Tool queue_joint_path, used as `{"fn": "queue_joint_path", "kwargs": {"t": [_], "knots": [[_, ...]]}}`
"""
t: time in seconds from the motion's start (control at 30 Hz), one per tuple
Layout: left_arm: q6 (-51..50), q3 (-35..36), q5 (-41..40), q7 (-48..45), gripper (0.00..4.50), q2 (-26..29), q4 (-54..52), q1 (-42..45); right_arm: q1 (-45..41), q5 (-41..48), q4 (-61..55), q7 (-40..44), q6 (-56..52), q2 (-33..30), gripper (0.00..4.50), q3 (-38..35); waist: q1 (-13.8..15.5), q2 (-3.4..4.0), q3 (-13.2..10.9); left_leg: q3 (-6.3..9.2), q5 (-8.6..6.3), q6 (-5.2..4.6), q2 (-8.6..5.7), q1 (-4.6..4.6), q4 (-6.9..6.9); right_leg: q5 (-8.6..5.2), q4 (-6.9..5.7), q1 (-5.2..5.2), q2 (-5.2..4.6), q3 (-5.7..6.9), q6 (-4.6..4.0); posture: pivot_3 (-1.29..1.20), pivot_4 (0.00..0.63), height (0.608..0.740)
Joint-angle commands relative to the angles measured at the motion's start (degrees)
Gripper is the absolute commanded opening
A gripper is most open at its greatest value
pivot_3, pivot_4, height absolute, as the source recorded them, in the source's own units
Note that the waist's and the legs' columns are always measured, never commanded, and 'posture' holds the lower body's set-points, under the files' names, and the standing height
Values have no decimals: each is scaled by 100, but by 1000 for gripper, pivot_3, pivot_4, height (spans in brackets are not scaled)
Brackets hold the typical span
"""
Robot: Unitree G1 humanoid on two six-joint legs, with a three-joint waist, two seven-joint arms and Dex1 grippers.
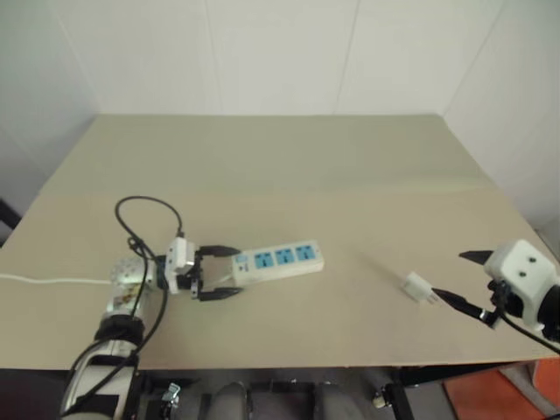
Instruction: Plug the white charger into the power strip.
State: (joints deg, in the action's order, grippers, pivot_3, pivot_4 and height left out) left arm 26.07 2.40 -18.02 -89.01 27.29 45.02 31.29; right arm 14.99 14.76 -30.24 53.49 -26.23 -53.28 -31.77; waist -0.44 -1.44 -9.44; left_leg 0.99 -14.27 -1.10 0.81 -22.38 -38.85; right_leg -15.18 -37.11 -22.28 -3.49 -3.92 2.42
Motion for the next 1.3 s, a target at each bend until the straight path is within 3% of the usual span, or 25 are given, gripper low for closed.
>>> {"fn": "queue_joint_path", "kwargs": {"t": [0.03,0.3,0.6,0.77,1.0,1.17,1.3], "knots": [[184,52,-22,27,4466,-218,383,188,-34,-1,-145,-80,49,4,4500,24,0,0,0,1,0,0,0,0,0,0,0,1,0,0,0,0,150,740],[456,21,119,37,4466,-615,1091,542,-95,-4,-136,-139,30,-33,4500,70,22,1,1,-22,0,0,-3,-2,-1,0,1,1,0,2,0,0,150,740],[496,-63,427,67,4466,-601,1598,736,75,-23,-283,-234,-8,55,4500,-2,55,15,13,-24,0,0,-3,2,-2,0,1,5,0,2,1,0,150,740],[652,-126,560,-21,3285,-618,1771,789,121,-26,-332,-289,-18,85,4500,1,48,27,20,-26,0,0,-3,8,-2,0,-2,8,2,1,1,0,150,740],[775,-176,729,95,3257,-682,1921,856,32,-16,-297,-305,-65,-11,4500,35,76,33,30,-26,0,0,-4,9,-4,0,-1,13,1,2,1,0,150,740],[762,-268,757,-105,3257,-689,1795,837,-205,293,-410,-65,-1060,-606,4500,100,77,42,37,-28,0,0,-5,8,-6,0,-1,13,0,1,2,0,150,740],[659,-314,745,-269,3257,-695,1744,859,-1188,1097,-524,-56,-2577,-1225,4500,403,73,45,38,-27,0,0,-2,7,-5,0,1,12,2,1,1,0,150,740]]}}
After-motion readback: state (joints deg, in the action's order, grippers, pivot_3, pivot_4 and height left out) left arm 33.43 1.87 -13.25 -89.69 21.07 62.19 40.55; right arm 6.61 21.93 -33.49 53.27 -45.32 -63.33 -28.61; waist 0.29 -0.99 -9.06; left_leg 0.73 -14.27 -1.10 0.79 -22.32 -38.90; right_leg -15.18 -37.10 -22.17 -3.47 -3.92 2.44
